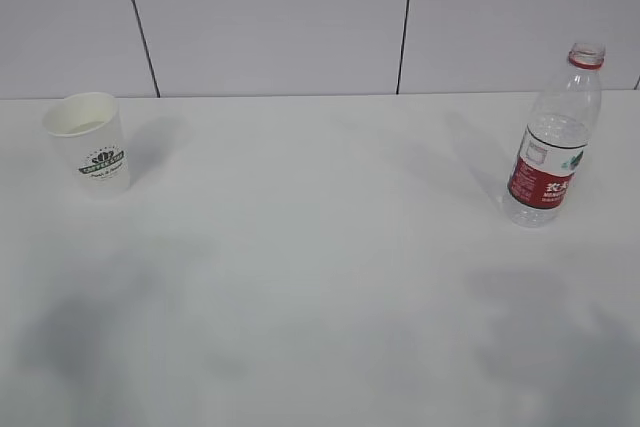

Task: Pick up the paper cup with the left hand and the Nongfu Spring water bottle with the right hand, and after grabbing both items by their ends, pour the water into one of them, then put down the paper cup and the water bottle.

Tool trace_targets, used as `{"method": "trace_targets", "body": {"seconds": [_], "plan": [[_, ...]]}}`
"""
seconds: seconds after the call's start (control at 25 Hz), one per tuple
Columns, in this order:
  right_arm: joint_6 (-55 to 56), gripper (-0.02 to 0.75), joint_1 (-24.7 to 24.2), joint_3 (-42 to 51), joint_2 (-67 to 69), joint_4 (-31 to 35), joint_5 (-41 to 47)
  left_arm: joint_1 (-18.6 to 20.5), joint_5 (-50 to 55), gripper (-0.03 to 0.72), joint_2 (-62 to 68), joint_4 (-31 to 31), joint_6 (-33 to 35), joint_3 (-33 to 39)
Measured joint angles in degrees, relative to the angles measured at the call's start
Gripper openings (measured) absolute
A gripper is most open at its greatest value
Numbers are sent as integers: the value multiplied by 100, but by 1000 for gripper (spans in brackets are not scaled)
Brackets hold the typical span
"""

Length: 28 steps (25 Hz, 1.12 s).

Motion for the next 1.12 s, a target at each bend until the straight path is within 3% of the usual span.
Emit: {"method": "trace_targets", "body": {"seconds": [0.28,1.12], "plan": [[0,585,0,0,-105,-76,536,0,51,558,0,-11,14,539],[0,585,0,164,-210,-97,657,0,-80,551,-373,-244,14,583]]}}
